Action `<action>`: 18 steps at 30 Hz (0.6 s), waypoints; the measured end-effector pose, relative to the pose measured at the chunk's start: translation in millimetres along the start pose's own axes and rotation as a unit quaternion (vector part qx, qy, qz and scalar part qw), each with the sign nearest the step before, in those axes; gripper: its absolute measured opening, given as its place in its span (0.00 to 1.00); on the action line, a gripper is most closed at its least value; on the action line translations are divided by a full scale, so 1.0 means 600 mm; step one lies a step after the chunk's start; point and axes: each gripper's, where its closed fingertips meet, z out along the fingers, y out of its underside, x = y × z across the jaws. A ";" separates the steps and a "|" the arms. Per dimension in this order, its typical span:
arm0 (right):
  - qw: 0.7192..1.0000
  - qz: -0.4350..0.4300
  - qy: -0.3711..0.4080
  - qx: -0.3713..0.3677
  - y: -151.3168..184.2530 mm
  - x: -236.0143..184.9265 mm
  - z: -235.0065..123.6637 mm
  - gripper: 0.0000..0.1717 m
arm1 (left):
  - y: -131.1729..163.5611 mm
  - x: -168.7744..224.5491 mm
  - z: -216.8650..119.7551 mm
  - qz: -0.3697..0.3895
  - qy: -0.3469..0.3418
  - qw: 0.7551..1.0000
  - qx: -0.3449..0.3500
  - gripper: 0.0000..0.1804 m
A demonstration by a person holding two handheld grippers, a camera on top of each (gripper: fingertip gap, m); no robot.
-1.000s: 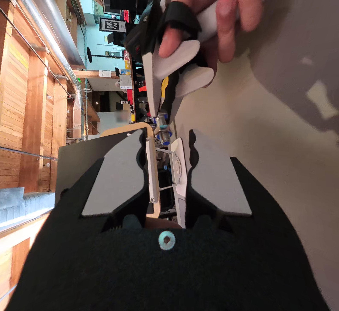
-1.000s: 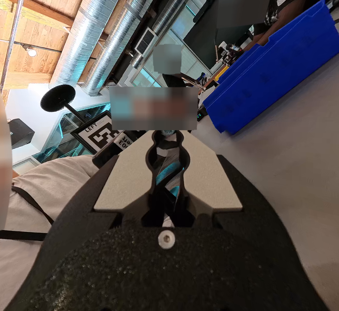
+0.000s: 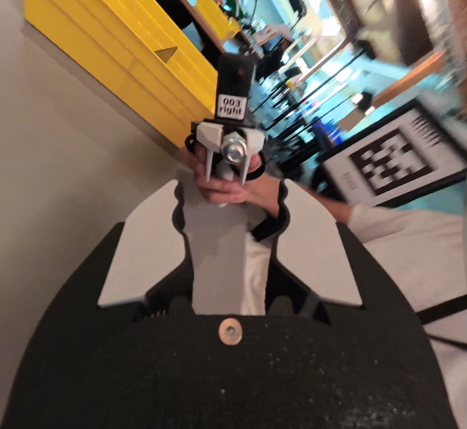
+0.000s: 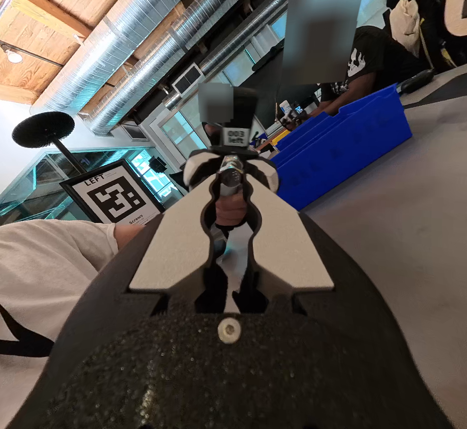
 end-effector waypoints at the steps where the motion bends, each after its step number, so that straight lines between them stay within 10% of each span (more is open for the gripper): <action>1: 1.000 0.001 0.004 -0.004 0.002 0.003 0.000 0.10 | 0.008 0.000 -0.002 0.057 -0.024 0.998 -0.013 0.39; 8: 1.000 0.023 -0.005 -0.018 0.014 0.003 0.005 0.09 | 0.006 0.016 -0.017 0.469 -0.166 0.866 -0.059 0.38; 18: 0.995 0.064 -0.068 -0.038 0.028 -0.028 0.016 0.09 | 0.008 0.002 -0.013 0.684 -0.195 0.685 -0.155 0.31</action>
